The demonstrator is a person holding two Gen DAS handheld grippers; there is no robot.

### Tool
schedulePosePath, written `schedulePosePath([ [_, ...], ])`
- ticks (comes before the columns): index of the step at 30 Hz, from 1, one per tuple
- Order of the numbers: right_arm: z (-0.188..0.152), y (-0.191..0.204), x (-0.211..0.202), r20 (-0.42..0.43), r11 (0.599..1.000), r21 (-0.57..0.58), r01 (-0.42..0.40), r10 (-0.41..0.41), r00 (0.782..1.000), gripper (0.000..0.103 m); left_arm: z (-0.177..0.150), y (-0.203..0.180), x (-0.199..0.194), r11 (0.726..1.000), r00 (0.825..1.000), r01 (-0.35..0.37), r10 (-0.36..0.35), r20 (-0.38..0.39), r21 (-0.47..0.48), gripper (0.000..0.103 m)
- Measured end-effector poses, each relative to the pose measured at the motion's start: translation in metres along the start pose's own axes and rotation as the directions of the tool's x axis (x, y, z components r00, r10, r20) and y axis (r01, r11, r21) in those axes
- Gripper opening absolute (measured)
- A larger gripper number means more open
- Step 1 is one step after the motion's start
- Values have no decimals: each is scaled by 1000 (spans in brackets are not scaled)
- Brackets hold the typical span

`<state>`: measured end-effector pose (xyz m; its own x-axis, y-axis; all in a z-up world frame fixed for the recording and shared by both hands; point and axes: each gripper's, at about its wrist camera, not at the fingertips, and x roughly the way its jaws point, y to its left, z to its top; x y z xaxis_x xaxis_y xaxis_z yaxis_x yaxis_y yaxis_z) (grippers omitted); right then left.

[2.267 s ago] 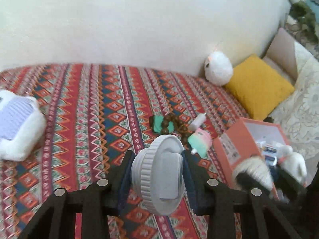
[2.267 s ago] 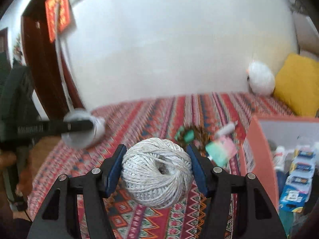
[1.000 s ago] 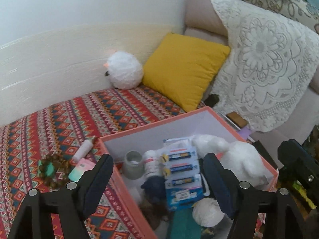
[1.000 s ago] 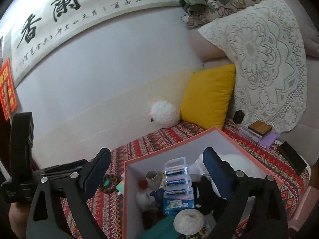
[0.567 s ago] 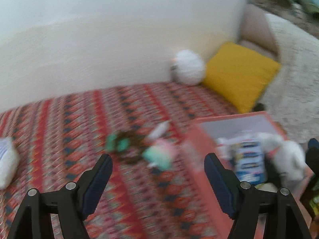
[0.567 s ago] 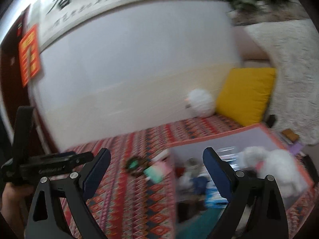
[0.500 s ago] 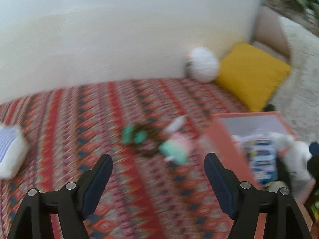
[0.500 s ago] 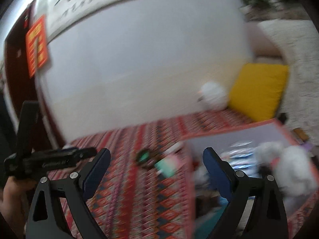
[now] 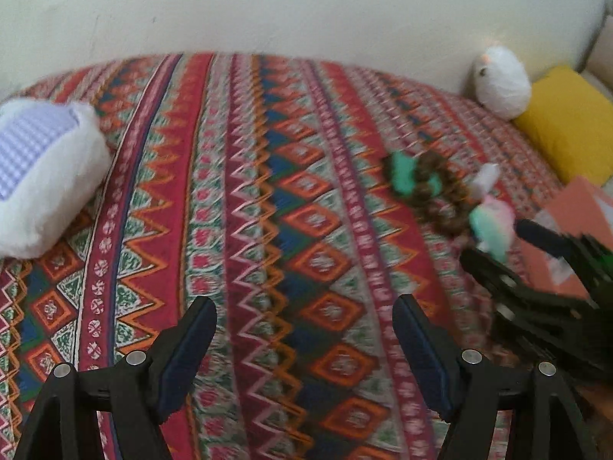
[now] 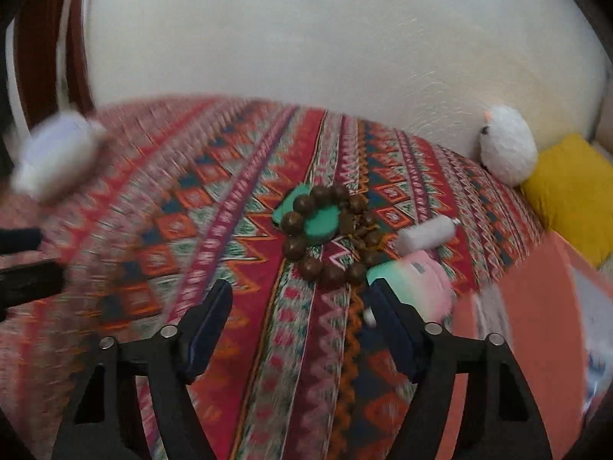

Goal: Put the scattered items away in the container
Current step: 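Grasp the bead bracelet with the right tool while the left tool grasps the green tape measure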

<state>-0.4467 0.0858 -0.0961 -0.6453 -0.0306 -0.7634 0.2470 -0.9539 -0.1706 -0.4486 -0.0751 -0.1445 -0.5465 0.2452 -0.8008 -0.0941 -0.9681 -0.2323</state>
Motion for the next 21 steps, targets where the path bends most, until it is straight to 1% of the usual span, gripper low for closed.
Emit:
schedulePosePath([
  [2,6,9,28,-18,998,-46,35,-36,999,74,1,8,13,1000,1000,-4,4,-15,-6,80],
  [3,8,12,41,-28,997,-67,45,-47,998,62,2,10,18,1000,1000,-5,5,-22,-3,80],
  [4,9,13,49,-48,996,-77,41,-45,998,44,4,10,24,1000,1000,-4,5,-28,3,80],
  [5,11,9,51,-57,997,-68,27,-31,998,22,6,8,31,1000,999,-2,3,-32,15,80],
  [6,12,3,49,-59,999,-50,9,-11,998,20,9,4,36,1000,999,0,0,-34,26,80],
  [8,11,-16,29,-18,997,52,-58,59,998,20,17,-6,49,998,999,14,-12,-36,57,80],
  [9,10,-27,17,5,992,97,-81,81,997,20,22,-14,55,997,999,24,-21,-34,73,80],
  [11,8,-54,-20,71,970,197,-145,134,988,20,36,-37,68,992,999,42,-39,-28,117,80],
  [12,10,-62,-33,93,959,230,-166,148,985,20,43,-51,76,988,999,51,-48,-23,143,80],
  [13,11,-76,-54,127,941,271,-202,173,977,20,50,-65,84,984,998,60,-57,-19,167,80],
  [16,7,-98,-106,213,912,302,-278,219,952,20,71,-104,108,971,997,79,-78,-13,225,80],
  [18,0,-108,-132,252,914,293,-281,209,945,20,83,-125,127,967,998,68,-65,-23,247,80],
  [21,-12,-124,-152,291,910,306,-280,190,938,20,96,-148,160,961,999,25,-14,-44,276,80],
])
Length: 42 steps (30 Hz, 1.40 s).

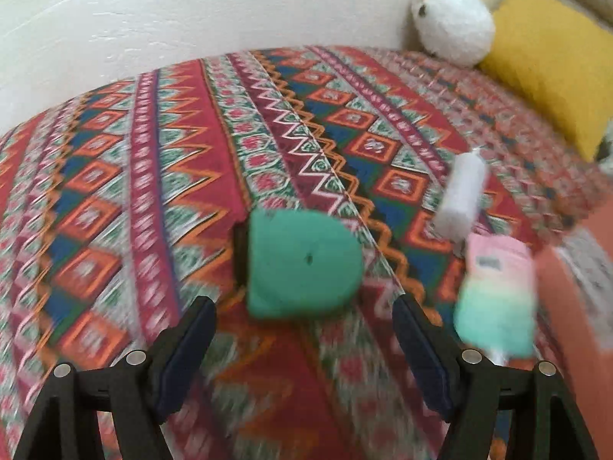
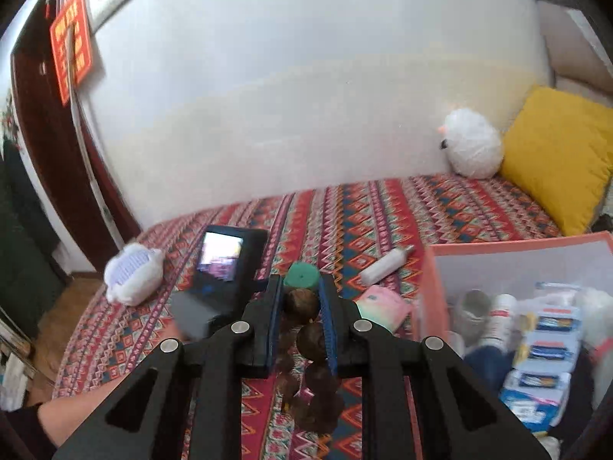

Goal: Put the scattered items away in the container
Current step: 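Grasp the bead bracelet with the right tool while the left tool grasps the green tape measure, then drop the bracelet into the pink box while the left tool drops the tape measure in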

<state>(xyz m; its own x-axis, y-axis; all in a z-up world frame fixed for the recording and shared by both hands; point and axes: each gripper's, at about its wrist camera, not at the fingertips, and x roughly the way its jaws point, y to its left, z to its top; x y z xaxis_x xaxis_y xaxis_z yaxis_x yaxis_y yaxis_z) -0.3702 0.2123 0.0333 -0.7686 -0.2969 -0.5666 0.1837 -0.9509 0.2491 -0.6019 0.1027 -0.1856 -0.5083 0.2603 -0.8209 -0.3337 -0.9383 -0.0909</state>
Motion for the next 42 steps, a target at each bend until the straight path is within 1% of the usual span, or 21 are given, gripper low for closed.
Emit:
schedulePosePath([
  [1,1,-4,-7,14,1000,3,0,0,1000,20,3,-2,7,1000,1000,-14,14,-4,11,79],
  [2,4,-9,-8,23,1000,-1,0,0,1000,20,6,-6,14,999,999,-38,37,7,27,78],
  [3,5,-12,-9,27,1000,-2,8,-8,1000,20,8,-9,16,998,998,-57,56,29,38,65],
  [4,6,-15,-10,29,1000,1,18,-18,999,20,9,-10,16,997,997,-63,62,36,36,59],
  [7,8,-24,-11,27,1000,23,13,-14,1000,20,5,-7,4,999,997,-51,52,51,-12,59],
  [9,9,-25,-18,38,999,31,13,-14,999,20,-6,-5,-14,999,997,-34,37,71,-33,59],
  [11,10,-22,-27,55,999,33,1,-2,998,20,-21,-5,-42,999,994,-20,25,102,-47,59],
  [14,13,-10,-45,89,999,15,-30,29,996,20,-44,-8,-98,996,987,5,9,162,-89,59],
  [16,14,2,-57,112,999,-7,-51,51,992,20,-57,-8,-142,992,978,27,-1,207,-122,59],
  [18,14,14,-69,134,997,-30,-69,72,988,20,-64,-12,-177,990,969,37,-2,248,-138,59],
  [20,13,30,-84,161,995,-58,-82,90,983,20,-71,-17,-222,989,952,52,-7,307,-138,59],
  [24,11,57,-115,211,990,-99,-103,122,970,20,-81,-25,-285,991,919,74,-25,395,-109,59],
  [27,10,72,-154,277,983,-127,-130,161,947,20,-86,-42,-322,992,895,98,-55,443,-74,59],
  [29,7,74,-181,324,982,-129,-139,174,930,20,-89,-55,-343,993,883,109,-77,463,-44,59],
  [31,3,70,-206,367,984,-126,-125,163,916,20,-89,-70,-355,993,875,121,-100,474,-13,59],
  [34,1,59,-235,418,992,-107,-74,112,901,20,-85,-98,-360,986,868,161,-159,471,37,59],
  [37,1,33,-264,481,998,-55,-2,28,877,20,-81,-128,-358,979,866,183,-206,455,94,59],
  [40,1,8,-285,508,998,0,58,-50,860,20,-75,-161,-353,964,867,219,-262,424,148,59],
  [42,1,-7,-291,511,995,27,95,-95,854,20,-70,-187,-342,954,873,233,-291,392,188,59],
])
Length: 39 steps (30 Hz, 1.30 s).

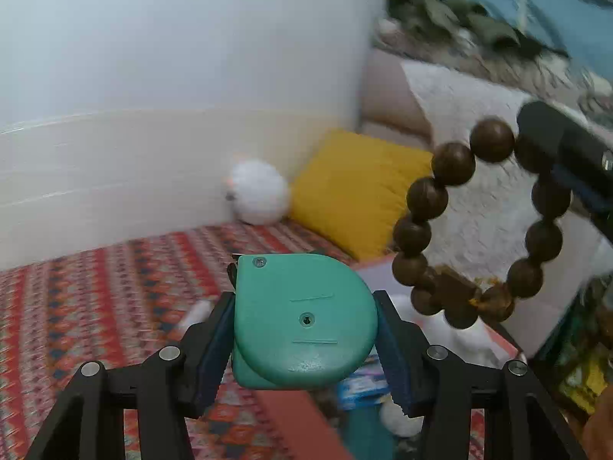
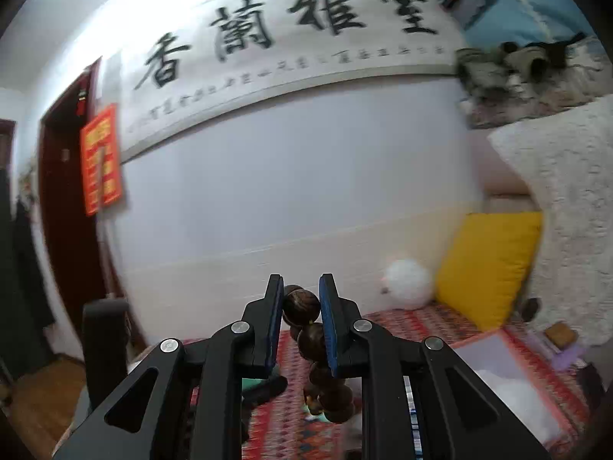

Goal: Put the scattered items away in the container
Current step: 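Drop the bracelet into the pink box while the left tool drops the tape measure in, then grasp the pink-green pouch with the left tool while the right tool grasps the white cylinder bottle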

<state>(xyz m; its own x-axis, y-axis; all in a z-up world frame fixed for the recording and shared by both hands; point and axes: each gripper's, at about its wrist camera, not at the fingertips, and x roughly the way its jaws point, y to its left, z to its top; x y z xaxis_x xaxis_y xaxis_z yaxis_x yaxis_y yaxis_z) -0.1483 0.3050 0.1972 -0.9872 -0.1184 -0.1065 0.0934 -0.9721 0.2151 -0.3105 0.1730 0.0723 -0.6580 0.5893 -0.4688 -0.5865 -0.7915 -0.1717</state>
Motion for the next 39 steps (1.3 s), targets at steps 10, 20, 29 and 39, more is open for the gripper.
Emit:
schedulePosePath([
  [10,-9,-63,31,-146,986,21,163,-159,976,64,-14,-66,59,994,990,86,-78,-118,64,86],
  [20,-9,-67,33,-149,973,47,226,-217,965,87,-16,-21,37,999,996,-5,2,-87,-40,92],
  [29,-11,-44,49,-166,977,4,215,-211,963,89,-25,30,11,989,994,-97,89,-70,-109,94],
  [39,-54,36,107,-301,983,-175,57,-109,947,90,-74,126,3,947,970,-219,185,-159,-235,94],
])
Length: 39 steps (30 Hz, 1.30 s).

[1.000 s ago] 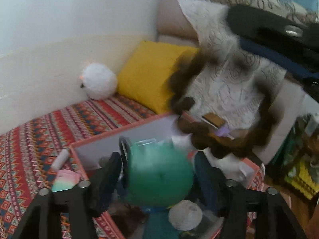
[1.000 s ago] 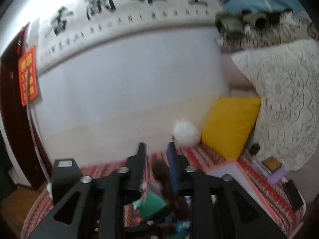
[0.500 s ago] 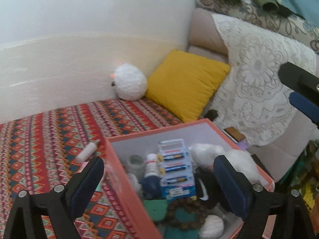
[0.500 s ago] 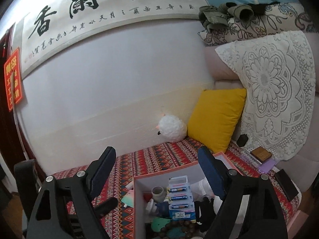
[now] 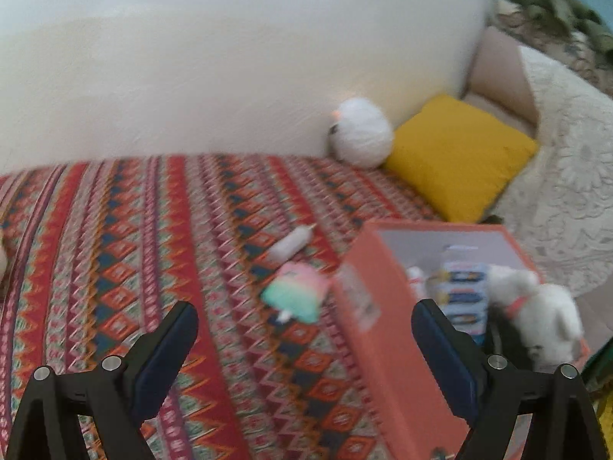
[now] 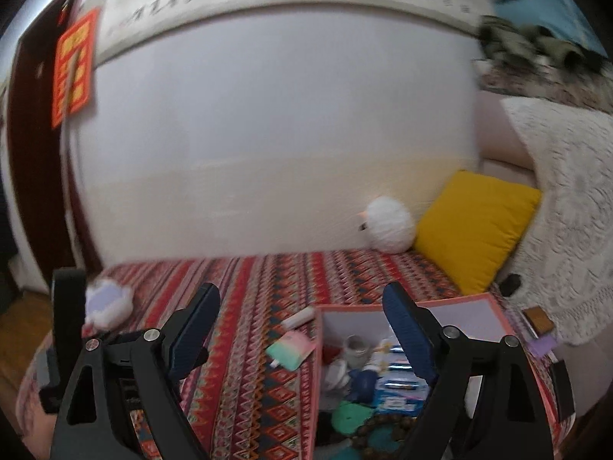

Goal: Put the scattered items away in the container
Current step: 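Grasp the pink-green pouch with the left tool while the right tool grasps the white cylinder bottle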

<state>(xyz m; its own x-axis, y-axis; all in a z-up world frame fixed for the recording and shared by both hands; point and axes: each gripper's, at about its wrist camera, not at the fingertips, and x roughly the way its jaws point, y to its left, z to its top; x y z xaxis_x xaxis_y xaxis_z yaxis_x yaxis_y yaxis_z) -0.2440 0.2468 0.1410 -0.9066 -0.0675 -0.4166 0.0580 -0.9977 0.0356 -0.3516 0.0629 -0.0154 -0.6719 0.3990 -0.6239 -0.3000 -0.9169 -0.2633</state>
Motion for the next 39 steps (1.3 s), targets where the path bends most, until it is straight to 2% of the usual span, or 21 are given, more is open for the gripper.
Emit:
schedulePosePath([
  [4,-9,20,26,-56,999,-38,-13,11,998,90,-13,24,20,1000,999,-1,0,-45,-6,94],
  [7,-13,20,41,-84,999,-32,-1,-2,996,90,-23,37,41,1000,998,6,-5,-69,10,94],
  [14,-19,-22,62,-117,995,80,55,-46,992,90,-22,57,106,999,988,41,-39,-148,6,94],
  [16,-21,-35,66,-121,991,118,65,-51,991,90,-13,53,131,998,982,58,-51,-179,35,94],
  [19,-24,-53,70,-124,983,172,68,-47,991,90,-3,32,175,987,970,84,-49,-239,139,94],
  [24,-28,-71,81,-147,974,215,74,-43,988,90,3,8,236,962,948,98,-13,-318,253,94],
  [32,-36,-70,97,-177,975,211,66,-29,984,90,15,-23,283,954,955,23,68,-288,300,93],
  [35,-37,-66,100,-180,978,200,59,-22,983,90,12,-19,282,952,960,-2,87,-265,307,76],
  [37,-38,-65,102,-180,978,202,55,-18,983,90,12,-13,276,955,959,-8,91,-267,297,71],
  [39,-39,-63,103,-182,978,204,53,-15,983,90,12,-4,268,954,957,-38,120,-263,298,70],
])
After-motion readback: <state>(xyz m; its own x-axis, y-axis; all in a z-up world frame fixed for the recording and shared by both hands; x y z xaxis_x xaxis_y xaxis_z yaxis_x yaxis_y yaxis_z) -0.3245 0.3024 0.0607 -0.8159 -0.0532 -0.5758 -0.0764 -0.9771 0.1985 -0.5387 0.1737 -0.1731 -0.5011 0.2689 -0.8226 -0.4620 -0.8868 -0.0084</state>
